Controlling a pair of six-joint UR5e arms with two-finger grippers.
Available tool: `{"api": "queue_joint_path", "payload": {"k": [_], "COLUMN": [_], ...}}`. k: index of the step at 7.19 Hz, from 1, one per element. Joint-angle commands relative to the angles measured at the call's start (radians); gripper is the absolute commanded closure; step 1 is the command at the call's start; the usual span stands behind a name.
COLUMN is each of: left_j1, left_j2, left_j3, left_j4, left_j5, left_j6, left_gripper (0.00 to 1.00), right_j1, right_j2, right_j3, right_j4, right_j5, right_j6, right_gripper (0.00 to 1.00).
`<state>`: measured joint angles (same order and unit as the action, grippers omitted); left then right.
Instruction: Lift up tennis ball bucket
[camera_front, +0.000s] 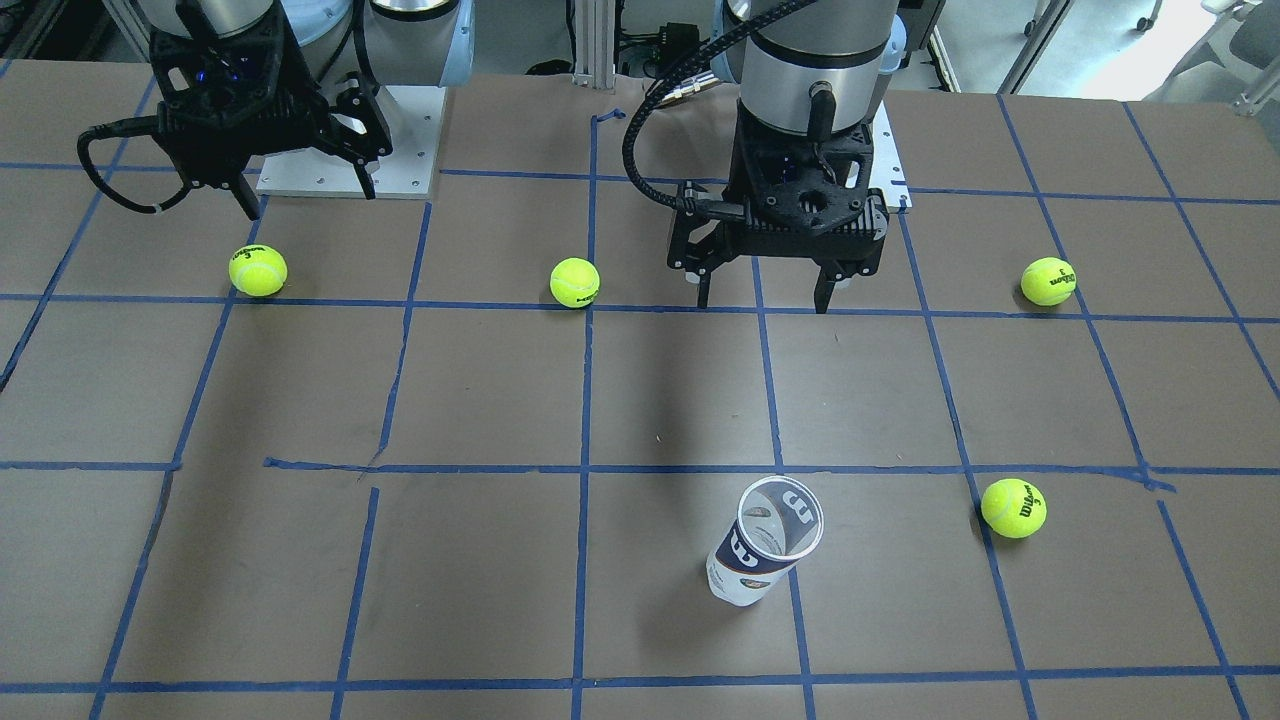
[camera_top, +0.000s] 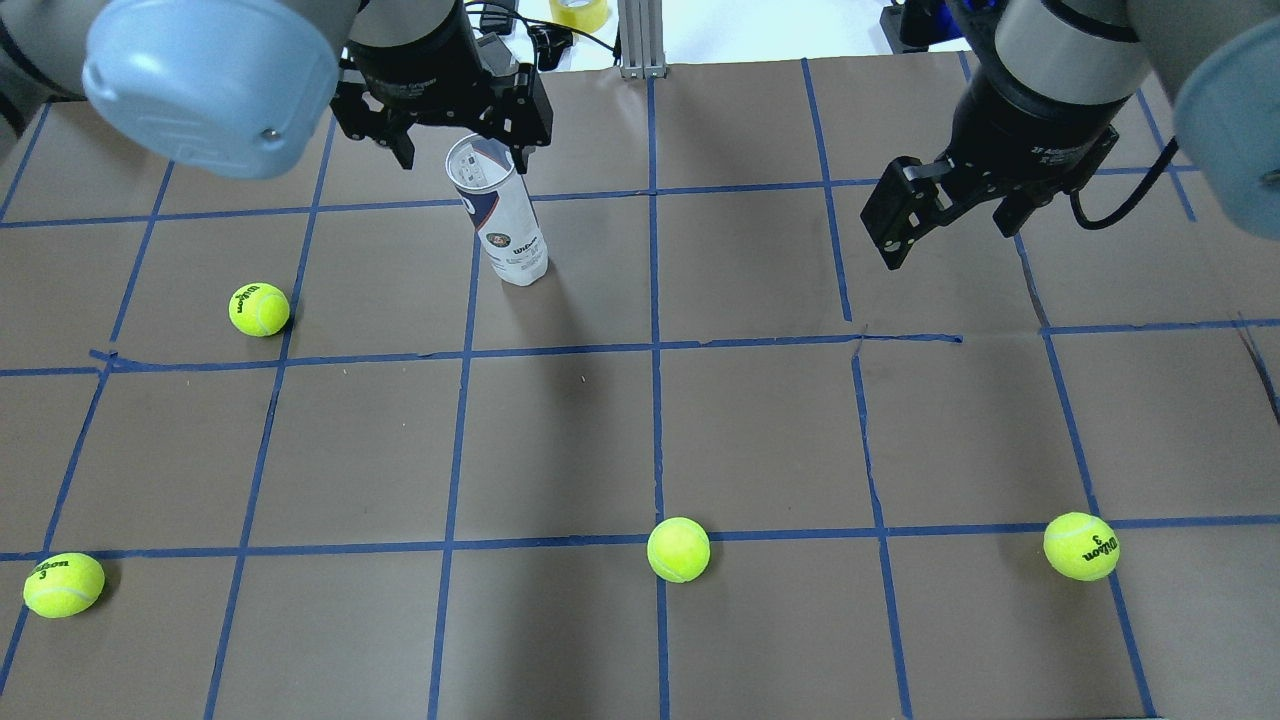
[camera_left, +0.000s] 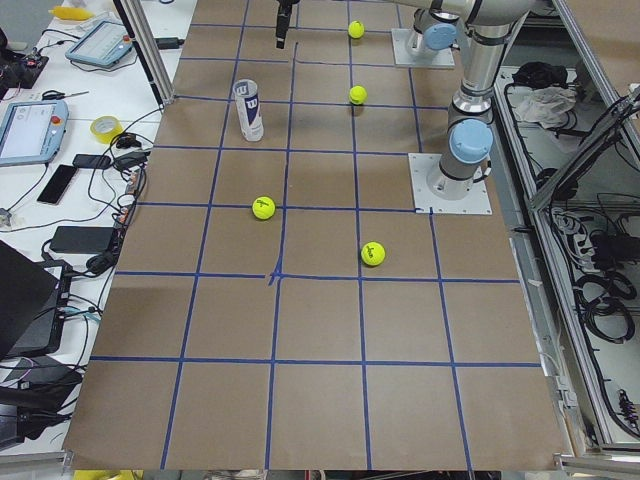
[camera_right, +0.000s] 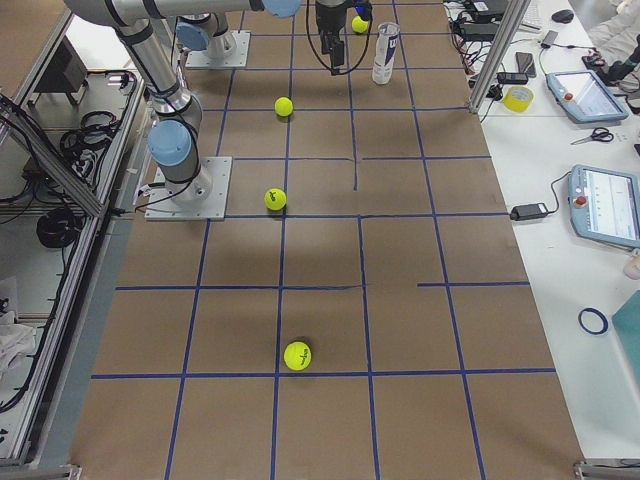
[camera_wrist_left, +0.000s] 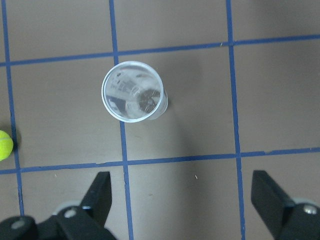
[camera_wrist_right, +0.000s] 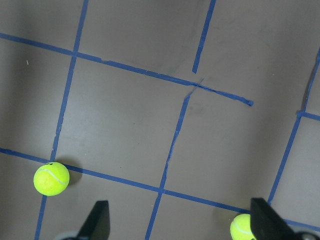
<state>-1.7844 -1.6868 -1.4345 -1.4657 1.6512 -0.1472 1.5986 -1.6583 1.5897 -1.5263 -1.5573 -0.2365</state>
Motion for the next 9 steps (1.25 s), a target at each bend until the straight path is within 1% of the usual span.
{"api": "queue_joint_path", "payload": {"k": [1,2,3,4,5,9], "left_j1": [0.055,0.119,0.182,0.187,0.181,0.181], "left_j2": [0.082,0.110,0.119,0.121,0.128,0.136], "left_j3": [-0.083,-0.077,-0.072,-0.079,-0.092,-0.095], "left_j4": [-0.016,-0.025,-0.027,-0.030,-0.028,-0.030], "left_j5": [0.003,0.001,-0.096,-0.128,-0.072,-0.074], "left_j6": [0.064,0.107,0.112,0.113,0.121,0.124], "left_gripper": [0.00,0.00,0.00,0.00,0.00,0.00], "right_j1": [0.000,0.000,0.000,0.000,0.000,-0.012], "right_j2": [0.000,0.000,0.000,0.002,0.000,0.002], "right_j3": [-0.001,-0.001,-0.001,-0.001,-0.001,-0.001], "right_j4": [-0.003,-0.003,-0.005,-0.006,-0.003,-0.012], "right_j5": [0.000,-0.001,0.000,0.000,0.000,-0.003], "right_j6": [-0.003,-0.003,-0.003,-0.003,-0.001,0.011], "right_gripper": [0.00,0.00,0.00,0.00,0.00,0.00]}}
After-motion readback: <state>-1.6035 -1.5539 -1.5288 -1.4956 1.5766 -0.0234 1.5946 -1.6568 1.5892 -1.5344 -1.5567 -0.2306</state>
